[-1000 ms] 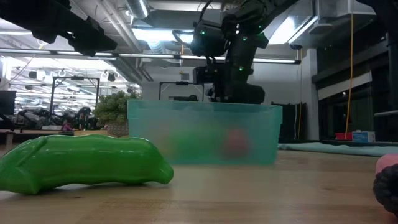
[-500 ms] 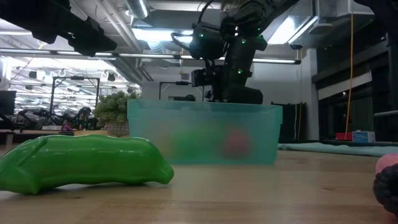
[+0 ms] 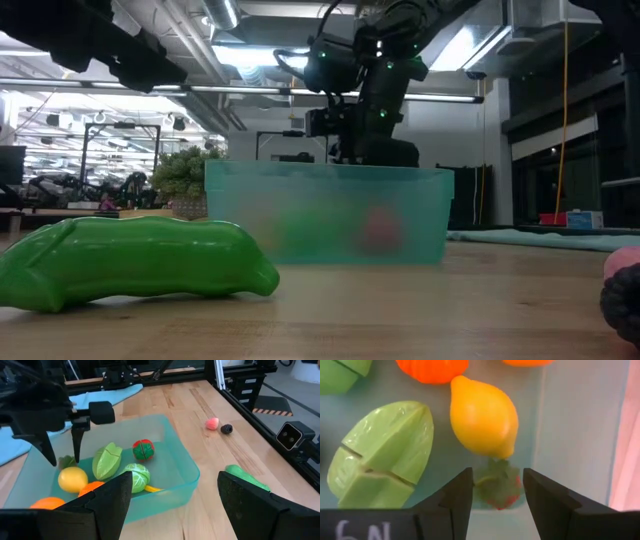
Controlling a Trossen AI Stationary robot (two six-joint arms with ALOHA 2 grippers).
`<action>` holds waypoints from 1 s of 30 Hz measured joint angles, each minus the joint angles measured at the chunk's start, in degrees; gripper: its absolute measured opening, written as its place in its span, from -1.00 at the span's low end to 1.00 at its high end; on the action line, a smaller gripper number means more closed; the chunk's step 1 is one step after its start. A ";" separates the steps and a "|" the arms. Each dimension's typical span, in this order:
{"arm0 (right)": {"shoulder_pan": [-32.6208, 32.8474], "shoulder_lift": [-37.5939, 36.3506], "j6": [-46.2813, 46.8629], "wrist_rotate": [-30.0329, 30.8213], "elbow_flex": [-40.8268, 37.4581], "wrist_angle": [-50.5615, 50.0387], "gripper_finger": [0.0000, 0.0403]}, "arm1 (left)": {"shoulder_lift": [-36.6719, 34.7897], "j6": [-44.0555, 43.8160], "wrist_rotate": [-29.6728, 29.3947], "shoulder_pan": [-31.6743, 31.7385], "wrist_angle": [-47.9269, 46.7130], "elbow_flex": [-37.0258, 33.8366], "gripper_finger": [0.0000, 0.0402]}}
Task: Pick and placing Produce into tupperware
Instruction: Put the small strawberry into the bin, then put the potato into the bin
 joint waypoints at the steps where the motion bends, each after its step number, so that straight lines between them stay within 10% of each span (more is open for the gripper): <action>1: 0.02 0.00 -0.04 0.00 0.64 -0.43 -0.13 | 0.00 0.00 -0.02 0.00 -0.05 0.00 0.43; 16: 0.46 -4.86 9.01 -4.63 7.73 -9.42 -0.13 | 0.00 -0.11 -0.01 -0.02 -0.70 0.00 0.43; 30: 6.40 -30.93 17.70 -4.50 -32.27 34.41 -0.13 | 0.00 0.57 -0.02 0.00 -1.32 0.00 0.43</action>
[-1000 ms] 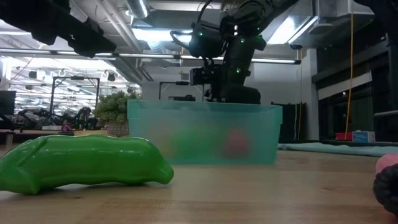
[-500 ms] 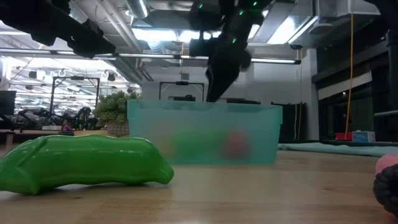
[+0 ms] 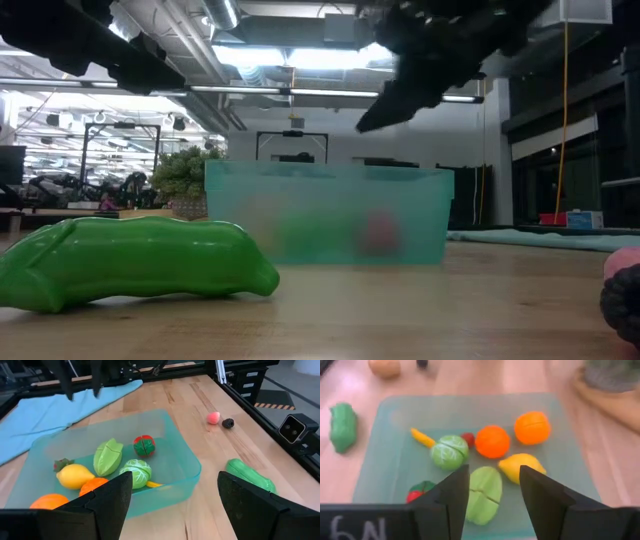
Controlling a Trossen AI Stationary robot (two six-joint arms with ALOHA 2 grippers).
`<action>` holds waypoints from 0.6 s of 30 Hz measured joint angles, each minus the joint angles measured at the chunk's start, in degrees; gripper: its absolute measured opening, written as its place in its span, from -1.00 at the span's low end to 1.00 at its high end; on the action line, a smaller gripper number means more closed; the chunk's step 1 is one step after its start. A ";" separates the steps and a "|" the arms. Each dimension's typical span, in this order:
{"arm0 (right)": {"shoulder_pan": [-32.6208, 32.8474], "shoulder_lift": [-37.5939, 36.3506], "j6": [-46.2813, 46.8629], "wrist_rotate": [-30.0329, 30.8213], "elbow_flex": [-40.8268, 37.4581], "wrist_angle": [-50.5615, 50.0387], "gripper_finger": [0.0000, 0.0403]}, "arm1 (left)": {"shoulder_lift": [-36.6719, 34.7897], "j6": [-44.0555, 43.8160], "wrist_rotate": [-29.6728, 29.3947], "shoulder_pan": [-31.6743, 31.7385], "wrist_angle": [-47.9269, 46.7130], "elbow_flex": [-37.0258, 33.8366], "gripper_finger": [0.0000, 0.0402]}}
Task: Pick and placing Produce into tupperware
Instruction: Put the potato into the bin
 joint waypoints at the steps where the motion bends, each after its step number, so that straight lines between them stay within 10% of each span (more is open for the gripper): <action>1: 0.06 -2.24 0.64 0.92 -1.71 0.85 -0.13 | -0.02 0.63 -0.02 0.00 0.04 0.00 0.43; 18: -0.07 -41.63 -2.21 1.40 -22.53 7.69 -0.13 | -0.02 0.90 -0.07 0.02 2.22 0.04 0.43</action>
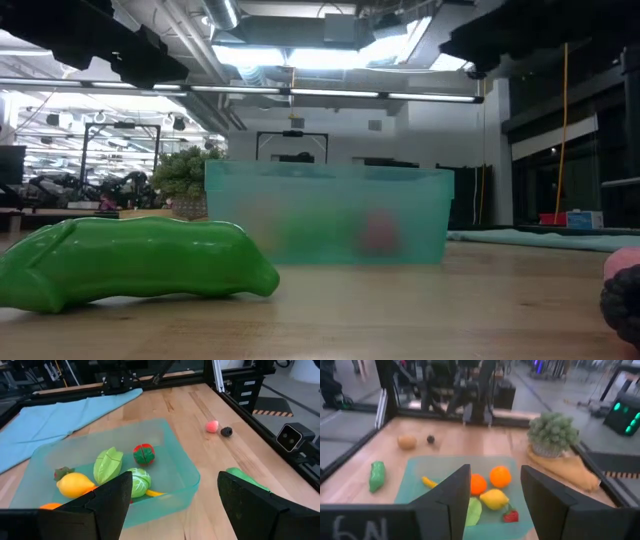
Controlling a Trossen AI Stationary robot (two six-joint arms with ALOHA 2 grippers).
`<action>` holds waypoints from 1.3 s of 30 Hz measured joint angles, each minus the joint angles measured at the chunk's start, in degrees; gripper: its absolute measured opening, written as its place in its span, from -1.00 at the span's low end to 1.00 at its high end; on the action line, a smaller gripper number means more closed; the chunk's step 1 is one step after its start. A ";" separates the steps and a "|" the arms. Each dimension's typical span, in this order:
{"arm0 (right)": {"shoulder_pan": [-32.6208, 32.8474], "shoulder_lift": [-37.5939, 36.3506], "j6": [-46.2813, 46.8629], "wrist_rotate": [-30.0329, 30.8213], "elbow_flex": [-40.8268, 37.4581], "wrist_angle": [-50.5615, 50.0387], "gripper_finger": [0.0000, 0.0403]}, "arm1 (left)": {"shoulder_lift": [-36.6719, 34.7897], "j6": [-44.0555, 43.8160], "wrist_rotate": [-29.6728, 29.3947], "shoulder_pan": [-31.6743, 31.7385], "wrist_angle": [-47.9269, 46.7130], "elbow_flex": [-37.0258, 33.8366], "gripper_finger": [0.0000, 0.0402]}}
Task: Pick and placing Produce into tupperware
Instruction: Put the potato into the bin
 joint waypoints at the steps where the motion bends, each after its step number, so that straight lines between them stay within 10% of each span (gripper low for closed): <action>1: 0.00 -1.71 0.06 0.00 -1.31 0.84 -0.13 | 0.00 -0.01 0.00 0.00 -0.01 0.00 0.43; 29: 0.00 -7.52 2.57 0.00 -14.67 13.16 -0.13 | 0.00 -3.39 0.03 0.09 6.50 0.08 0.43; 39: 0.00 -7.50 2.78 0.00 -14.67 13.00 -0.13 | 1.33 -10.71 -0.10 -0.51 -20.69 14.70 0.43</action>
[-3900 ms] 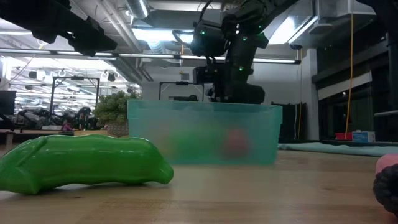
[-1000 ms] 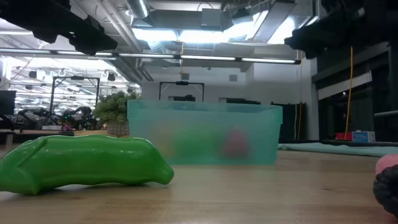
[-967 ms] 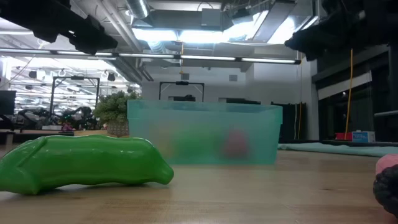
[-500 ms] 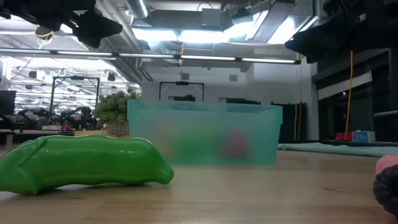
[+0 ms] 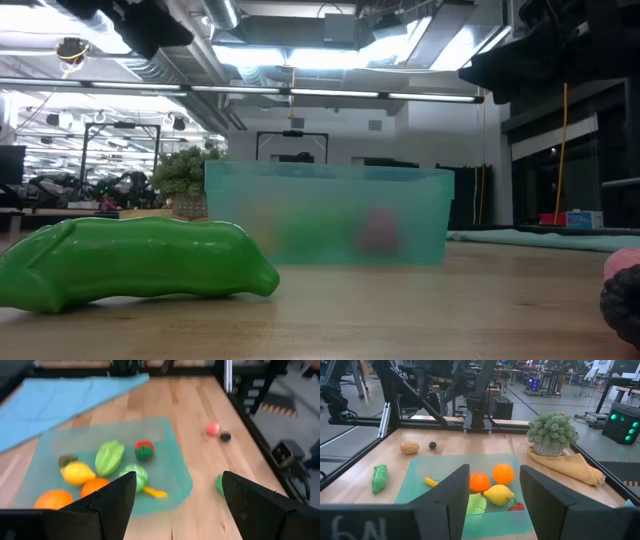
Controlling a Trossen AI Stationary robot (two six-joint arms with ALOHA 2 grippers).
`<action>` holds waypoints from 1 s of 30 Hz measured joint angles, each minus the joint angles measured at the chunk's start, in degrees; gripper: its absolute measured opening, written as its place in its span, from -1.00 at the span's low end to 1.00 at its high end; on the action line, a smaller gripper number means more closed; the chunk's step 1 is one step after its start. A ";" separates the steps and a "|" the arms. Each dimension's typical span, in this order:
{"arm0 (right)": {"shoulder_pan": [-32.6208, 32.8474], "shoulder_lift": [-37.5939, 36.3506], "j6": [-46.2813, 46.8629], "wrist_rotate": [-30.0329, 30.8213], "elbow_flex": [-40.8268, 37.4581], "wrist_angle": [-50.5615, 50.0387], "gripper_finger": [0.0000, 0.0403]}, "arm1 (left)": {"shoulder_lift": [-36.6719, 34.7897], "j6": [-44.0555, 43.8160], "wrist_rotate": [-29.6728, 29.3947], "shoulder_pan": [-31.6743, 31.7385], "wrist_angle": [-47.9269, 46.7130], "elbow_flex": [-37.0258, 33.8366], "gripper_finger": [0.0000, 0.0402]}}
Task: Pick and placing Produce into tupperware
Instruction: Put the potato into the bin
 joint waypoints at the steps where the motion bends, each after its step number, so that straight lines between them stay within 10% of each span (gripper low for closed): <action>1: 0.00 0.00 0.00 0.00 0.00 -0.07 -0.13 | 0.69 -0.67 -0.07 -0.44 -2.78 1.69 0.43; 16: 0.00 0.02 -0.06 0.00 0.00 -0.50 -0.13 | 23.15 -28.15 -3.02 -10.26 -35.48 25.82 0.43; 30: -0.02 0.02 0.22 0.00 0.00 -0.37 -0.13 | 36.58 -68.38 -4.12 -23.28 -38.91 32.99 0.43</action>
